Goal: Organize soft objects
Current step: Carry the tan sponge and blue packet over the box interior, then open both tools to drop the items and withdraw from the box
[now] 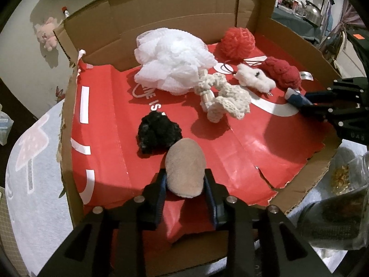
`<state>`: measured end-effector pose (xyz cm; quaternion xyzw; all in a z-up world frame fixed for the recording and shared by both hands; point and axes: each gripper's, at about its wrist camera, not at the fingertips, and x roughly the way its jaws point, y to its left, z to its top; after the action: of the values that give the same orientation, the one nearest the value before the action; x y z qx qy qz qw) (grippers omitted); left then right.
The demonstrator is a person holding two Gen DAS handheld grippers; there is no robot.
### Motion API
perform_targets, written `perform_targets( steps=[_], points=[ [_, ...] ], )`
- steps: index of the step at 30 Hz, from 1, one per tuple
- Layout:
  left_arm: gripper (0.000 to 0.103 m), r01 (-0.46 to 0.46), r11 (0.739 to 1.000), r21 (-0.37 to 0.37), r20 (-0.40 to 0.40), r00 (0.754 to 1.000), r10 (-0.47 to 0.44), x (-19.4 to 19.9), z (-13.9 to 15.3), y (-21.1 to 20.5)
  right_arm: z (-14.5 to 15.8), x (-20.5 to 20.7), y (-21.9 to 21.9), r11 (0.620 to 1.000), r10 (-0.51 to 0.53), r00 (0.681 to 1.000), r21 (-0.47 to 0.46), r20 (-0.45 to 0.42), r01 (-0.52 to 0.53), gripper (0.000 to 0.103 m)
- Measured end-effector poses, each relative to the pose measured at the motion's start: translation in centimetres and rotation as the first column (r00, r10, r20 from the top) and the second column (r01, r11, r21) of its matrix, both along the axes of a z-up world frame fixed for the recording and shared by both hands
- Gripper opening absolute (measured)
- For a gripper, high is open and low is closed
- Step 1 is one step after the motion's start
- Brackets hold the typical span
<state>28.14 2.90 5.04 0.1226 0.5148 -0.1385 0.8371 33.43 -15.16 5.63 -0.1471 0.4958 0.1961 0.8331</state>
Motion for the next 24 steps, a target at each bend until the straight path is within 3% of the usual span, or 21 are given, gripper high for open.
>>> perform_targets(
  steps=[8, 10, 11, 12, 14, 16, 20, 24],
  points=[
    [0.044, -0.002, 1.0, -0.011, 0.006, 1.0, 0.002, -0.2, 0.1, 0.4, 0.0, 0.0, -0.1, 1.0, -0.005, 1.0, 0.015, -0.013, 0.005, 0.027],
    [0.047, -0.001, 1.0, -0.017, 0.016, 1.0, 0.002, -0.3, 0.3, 0.3, 0.0, 0.0, -0.1, 1.0, -0.002, 1.0, 0.024, -0.022, 0.003, 0.032],
    [0.048, -0.002, 1.0, -0.021, 0.023, 1.0, 0.002, -0.6, 0.4, 0.5, 0.0, 0.0, -0.1, 1.0, -0.001, 1.0, 0.029, -0.023, 0.002, 0.039],
    [0.05, -0.002, 1.0, -0.024, 0.027, 1.0, 0.002, -0.7, 0.5, 0.6, 0.1, -0.1, -0.1, 0.999, 0.0, 1.0, 0.032, -0.022, 0.001, 0.054],
    [0.051, -0.005, 0.999, -0.035, 0.036, 0.999, 0.007, -1.0, 0.9, 0.7, 0.5, -0.5, 0.2, 0.998, 0.02, 1.0, 0.057, -0.015, -0.019, 0.06],
    [0.056, -0.007, 0.999, -0.051, 0.058, 0.998, 0.009, -1.5, 1.6, 0.8, 1.0, -1.0, 0.6, 0.999, 0.014, 1.0, 0.035, 0.018, -0.014, 0.062],
    [0.074, -0.01, 0.997, -0.079, 0.135, 0.991, 0.02, -3.4, 3.7, 1.0, 2.6, -1.8, 0.3, 0.998, -0.016, 0.999, 0.063, 0.051, 0.012, 0.064],
    [0.085, -0.025, 0.993, -0.119, 0.215, 0.975, 0.051, -5.8, 6.1, 1.3, 5.1, -3.5, -0.3, 0.996, -0.049, 0.993, 0.081, 0.11, 0.04, 0.073]
  ],
)
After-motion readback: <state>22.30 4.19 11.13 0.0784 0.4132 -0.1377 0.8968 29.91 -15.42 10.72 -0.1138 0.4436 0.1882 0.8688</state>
